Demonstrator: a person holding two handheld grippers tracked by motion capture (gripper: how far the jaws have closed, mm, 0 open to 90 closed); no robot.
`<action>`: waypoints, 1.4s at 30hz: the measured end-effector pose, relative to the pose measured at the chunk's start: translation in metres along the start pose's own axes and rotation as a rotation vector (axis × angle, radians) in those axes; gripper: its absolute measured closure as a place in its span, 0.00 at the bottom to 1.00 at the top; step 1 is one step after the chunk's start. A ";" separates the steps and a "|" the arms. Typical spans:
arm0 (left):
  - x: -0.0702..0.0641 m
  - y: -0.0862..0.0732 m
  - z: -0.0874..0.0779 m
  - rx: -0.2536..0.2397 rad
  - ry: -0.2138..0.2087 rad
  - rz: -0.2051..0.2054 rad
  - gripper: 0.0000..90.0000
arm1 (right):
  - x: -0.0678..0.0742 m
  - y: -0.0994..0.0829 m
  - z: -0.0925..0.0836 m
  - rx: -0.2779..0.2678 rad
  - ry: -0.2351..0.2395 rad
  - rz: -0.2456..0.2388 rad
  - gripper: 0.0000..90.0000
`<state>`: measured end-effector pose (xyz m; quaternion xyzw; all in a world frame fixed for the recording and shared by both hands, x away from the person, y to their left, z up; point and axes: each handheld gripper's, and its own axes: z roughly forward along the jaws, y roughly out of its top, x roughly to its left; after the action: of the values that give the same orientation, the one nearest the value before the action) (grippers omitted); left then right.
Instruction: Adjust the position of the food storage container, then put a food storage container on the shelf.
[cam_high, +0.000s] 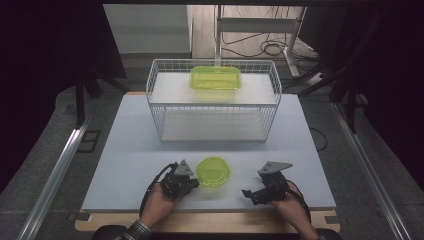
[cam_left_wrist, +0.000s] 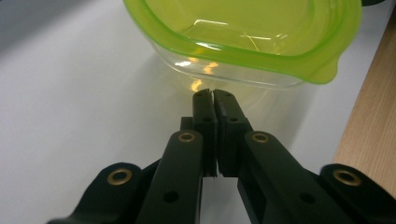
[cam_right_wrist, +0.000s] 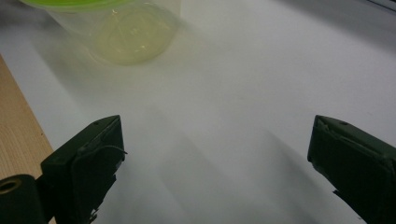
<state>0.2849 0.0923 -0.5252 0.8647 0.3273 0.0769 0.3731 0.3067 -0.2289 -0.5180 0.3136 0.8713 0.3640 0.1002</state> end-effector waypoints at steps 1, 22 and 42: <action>-0.001 0.000 0.001 -0.004 -0.001 -0.006 0.98 | 0.000 0.000 0.000 0.000 0.001 0.000 0.05; -0.001 -0.026 -0.041 -0.134 0.128 -0.076 0.22 | -0.002 0.001 -0.005 -0.039 0.025 0.019 0.04; -0.003 -0.045 -0.051 -0.163 0.195 -0.084 0.00 | -0.003 0.001 -0.007 -0.075 0.037 0.033 0.02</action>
<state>0.2404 0.1442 -0.5199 0.8054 0.3905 0.1713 0.4116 0.3069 -0.2337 -0.5125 0.3171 0.8536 0.4034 0.0899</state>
